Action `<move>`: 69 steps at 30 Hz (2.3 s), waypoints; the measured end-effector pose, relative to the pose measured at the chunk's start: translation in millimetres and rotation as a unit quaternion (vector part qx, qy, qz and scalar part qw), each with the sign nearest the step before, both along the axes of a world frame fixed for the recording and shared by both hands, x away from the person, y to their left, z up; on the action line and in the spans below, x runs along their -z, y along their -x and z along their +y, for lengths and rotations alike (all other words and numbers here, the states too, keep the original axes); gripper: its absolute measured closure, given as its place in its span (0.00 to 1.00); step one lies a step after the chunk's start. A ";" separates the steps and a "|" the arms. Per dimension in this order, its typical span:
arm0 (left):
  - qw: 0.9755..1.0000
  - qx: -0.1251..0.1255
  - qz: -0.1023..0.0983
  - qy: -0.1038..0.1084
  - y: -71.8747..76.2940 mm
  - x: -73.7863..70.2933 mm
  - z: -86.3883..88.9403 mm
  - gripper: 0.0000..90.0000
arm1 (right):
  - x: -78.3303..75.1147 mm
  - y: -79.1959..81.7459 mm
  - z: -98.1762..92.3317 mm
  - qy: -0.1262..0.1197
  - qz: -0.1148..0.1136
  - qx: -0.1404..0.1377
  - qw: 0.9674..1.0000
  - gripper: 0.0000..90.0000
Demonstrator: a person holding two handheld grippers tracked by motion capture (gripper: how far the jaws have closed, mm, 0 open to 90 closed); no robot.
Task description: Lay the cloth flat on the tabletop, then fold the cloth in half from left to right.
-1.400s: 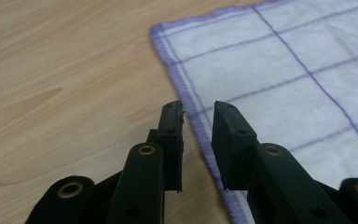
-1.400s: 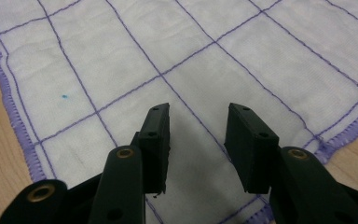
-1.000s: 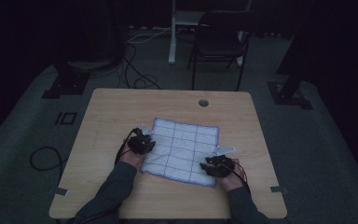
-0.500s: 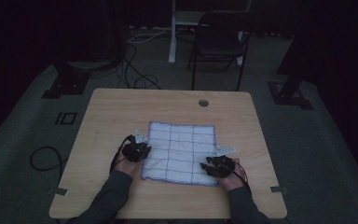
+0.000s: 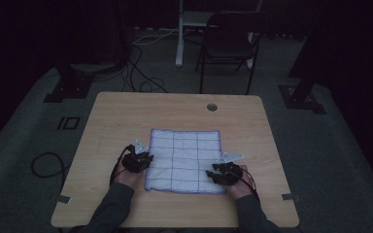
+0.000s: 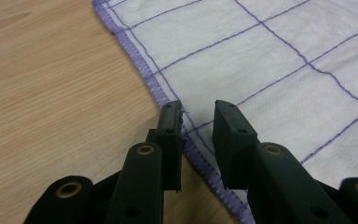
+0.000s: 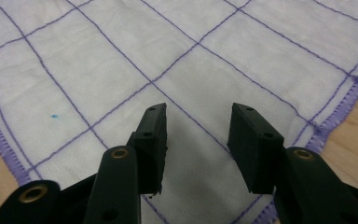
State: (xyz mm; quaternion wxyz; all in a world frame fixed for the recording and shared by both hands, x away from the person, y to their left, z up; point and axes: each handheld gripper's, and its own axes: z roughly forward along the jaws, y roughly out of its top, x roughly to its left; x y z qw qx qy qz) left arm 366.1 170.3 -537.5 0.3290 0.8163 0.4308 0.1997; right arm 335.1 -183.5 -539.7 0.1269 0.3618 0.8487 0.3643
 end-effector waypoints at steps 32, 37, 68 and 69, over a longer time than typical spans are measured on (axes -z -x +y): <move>0.997 -0.048 0.030 0.056 14.2 0.9 13.6 0.54 | 0.7 1.6 3.7 -0.005 0.000 -0.006 1.000 0.62; 0.998 -0.037 0.022 0.054 14.2 2.4 3.7 0.54 | 0.8 1.6 3.6 -0.005 0.000 -0.007 1.000 0.62; 0.998 -0.025 0.023 0.054 7.1 2.6 -2.7 0.95 | -4.8 -12.3 -16.3 -0.023 -0.045 0.069 0.996 0.83; 0.998 -0.024 0.023 0.053 6.9 2.5 -2.3 0.95 | -4.6 -13.0 -15.8 -0.020 -0.046 0.070 0.996 0.84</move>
